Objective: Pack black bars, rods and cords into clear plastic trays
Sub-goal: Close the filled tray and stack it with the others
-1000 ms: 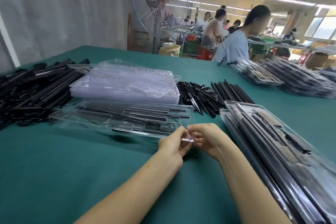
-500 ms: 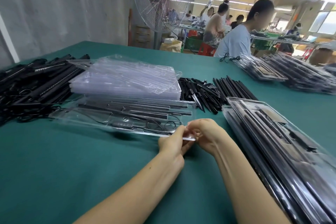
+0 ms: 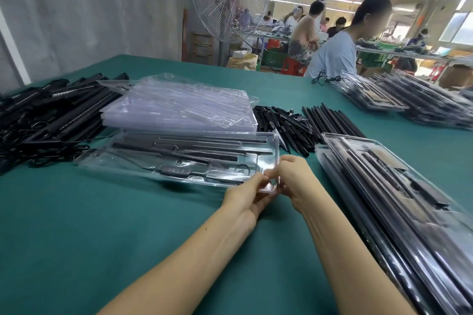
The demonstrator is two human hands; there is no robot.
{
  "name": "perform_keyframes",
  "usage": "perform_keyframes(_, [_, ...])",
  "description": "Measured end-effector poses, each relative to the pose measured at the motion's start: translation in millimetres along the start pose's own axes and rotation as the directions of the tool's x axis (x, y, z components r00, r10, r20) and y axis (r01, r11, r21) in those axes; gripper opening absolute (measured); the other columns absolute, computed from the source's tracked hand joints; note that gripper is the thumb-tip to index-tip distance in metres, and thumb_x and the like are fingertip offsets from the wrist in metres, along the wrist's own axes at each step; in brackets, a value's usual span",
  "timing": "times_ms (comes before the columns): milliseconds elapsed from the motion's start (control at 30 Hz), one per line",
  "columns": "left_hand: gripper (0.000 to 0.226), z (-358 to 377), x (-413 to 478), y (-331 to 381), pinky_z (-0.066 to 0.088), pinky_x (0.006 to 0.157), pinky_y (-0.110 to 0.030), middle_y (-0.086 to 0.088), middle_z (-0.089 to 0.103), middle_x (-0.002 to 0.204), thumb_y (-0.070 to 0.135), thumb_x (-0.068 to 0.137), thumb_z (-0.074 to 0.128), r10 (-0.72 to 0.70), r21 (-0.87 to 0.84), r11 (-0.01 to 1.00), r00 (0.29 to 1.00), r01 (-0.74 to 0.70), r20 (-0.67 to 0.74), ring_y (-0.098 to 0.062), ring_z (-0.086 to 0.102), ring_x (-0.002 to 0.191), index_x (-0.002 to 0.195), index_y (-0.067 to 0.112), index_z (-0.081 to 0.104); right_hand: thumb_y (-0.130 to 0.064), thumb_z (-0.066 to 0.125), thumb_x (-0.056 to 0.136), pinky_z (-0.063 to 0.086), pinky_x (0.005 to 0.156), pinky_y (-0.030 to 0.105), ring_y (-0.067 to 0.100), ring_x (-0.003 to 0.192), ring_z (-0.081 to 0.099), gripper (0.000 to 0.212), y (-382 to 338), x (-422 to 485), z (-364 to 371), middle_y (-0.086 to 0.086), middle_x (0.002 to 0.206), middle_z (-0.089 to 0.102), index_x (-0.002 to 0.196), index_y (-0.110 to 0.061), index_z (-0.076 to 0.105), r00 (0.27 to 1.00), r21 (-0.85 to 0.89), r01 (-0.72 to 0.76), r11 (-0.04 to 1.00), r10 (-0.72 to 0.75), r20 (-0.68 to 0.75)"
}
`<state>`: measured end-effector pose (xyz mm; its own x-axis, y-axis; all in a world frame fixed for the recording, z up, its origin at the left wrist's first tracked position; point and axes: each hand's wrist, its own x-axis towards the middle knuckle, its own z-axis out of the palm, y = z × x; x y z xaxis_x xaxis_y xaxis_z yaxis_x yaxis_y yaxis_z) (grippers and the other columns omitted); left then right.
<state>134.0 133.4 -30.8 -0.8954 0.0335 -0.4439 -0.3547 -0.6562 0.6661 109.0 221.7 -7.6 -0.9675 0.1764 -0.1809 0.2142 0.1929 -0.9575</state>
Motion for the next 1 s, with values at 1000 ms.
perform_keyframes(1000, [0.018, 2.6, 2.5, -4.0, 0.053, 0.046, -0.02, -0.017, 0.059, 0.076, -0.006, 0.079, 0.066, 0.039, 0.075, 0.997, 0.998, -0.036, -0.043, -0.022, 0.059, 0.061, 0.095, -0.01, 0.059, 0.021, 0.041, 0.076, 0.04, 0.057, 0.03, 0.024, 0.058, 0.051, 0.022, 9.1, -1.2, -8.6, 0.015, 0.063, 0.055, 0.072, 0.007, 0.058, 0.979, 0.191, -0.031, 0.981, -0.009, 0.205])
